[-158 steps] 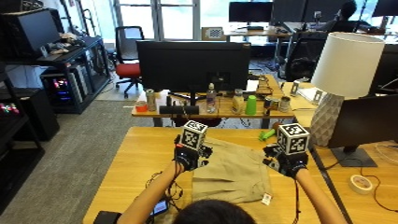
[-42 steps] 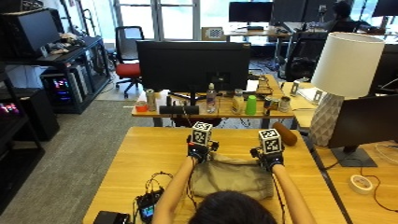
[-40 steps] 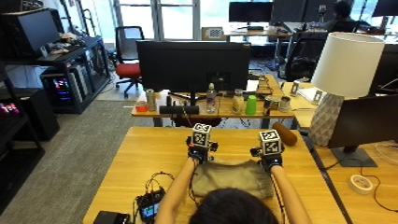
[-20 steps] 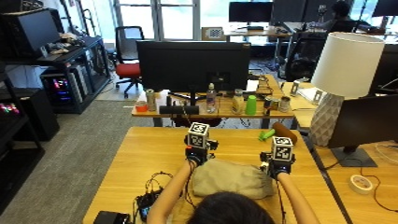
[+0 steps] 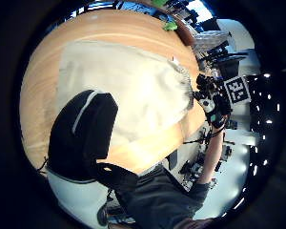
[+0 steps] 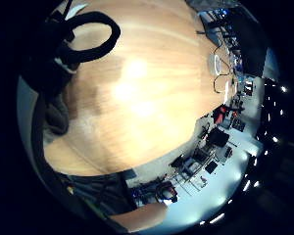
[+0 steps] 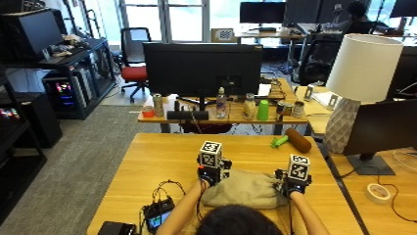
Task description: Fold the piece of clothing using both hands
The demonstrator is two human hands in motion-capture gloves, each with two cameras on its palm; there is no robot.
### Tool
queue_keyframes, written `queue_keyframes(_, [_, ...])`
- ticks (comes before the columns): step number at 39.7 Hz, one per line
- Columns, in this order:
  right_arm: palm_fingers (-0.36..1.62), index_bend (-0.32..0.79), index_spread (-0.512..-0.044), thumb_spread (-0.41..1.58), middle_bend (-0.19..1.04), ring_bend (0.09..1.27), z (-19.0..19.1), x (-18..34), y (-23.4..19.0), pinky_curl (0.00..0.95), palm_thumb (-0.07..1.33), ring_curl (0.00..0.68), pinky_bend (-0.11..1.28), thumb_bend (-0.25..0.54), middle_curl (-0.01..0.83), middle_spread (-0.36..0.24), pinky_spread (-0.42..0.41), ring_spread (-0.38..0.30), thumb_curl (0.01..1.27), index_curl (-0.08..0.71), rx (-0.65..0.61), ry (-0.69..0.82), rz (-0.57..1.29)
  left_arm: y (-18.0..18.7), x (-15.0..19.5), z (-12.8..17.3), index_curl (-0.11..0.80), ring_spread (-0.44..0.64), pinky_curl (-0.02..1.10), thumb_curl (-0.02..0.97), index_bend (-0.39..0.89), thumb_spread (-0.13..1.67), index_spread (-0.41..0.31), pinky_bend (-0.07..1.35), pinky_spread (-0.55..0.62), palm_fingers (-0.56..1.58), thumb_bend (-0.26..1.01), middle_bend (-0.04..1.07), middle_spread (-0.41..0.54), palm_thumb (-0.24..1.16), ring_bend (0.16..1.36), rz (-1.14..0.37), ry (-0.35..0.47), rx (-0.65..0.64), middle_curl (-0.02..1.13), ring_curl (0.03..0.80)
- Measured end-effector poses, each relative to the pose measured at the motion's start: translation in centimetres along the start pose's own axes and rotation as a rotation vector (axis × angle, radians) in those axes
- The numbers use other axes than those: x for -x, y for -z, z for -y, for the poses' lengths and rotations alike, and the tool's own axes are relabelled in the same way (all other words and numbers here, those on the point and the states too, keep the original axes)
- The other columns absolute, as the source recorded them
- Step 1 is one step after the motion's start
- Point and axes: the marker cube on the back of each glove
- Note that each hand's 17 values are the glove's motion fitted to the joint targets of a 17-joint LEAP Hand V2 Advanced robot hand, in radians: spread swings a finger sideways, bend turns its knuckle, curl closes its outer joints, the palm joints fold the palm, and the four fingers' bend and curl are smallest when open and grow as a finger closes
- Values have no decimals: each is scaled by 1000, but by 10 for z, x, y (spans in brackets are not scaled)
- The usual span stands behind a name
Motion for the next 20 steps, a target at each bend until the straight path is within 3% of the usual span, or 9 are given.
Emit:
queue_keyframes(6, [626, 28, -295, 1215, 201, 623, -36, 3, -8, 385, 538, 409, 736, -30, 413, -34, -11, -65, 193, 113, 151, -114, 30, -50, -7, -7, 330, 154, 352, 251, 152, 1259, -53, 589, 227, 180, -32, 146, 159, 278, 659, 2, 10, 170, 232, 371])
queue_keyframes(11, [646, 19, -286, 1209, 214, 641, -21, -5, -9, 393, 518, 414, 767, -24, 418, -23, -36, -65, 194, 96, -12, -218, 10, -85, -4, -10, 331, 163, 351, 236, 153, 1259, -56, 586, 234, 178, -30, 148, 148, 239, 662, 5, 58, 272, 232, 367])
queue_keyframes(13, [679, 15, -280, 1208, 222, 648, -22, -2, -12, 398, 519, 413, 786, -19, 419, -26, -63, -69, 195, 88, 0, -186, 21, -99, -2, -14, 326, 165, 352, 227, 143, 1258, -57, 590, 232, 166, -32, 143, 146, 215, 670, -15, 88, 333, 230, 367])
queue_keyframes(18, [749, -8, -267, 1207, 249, 688, -30, 11, -18, 404, 556, 419, 817, -6, 427, -33, -113, -91, 210, 61, 77, -90, 52, -113, -1, -10, 320, 178, 356, 217, 143, 1252, -59, 601, 232, 146, -25, 146, 143, 178, 681, -31, 71, 269, 227, 365])
queue_keyframes(20, [769, -15, -265, 1211, 262, 703, -29, 22, -9, 411, 574, 425, 830, -1, 432, -38, -130, -98, 216, 52, 42, -70, 61, -106, 9, -11, 322, 186, 354, 215, 151, 1250, -59, 584, 235, 135, -22, 158, 141, 169, 672, -17, 91, 266, 233, 364])
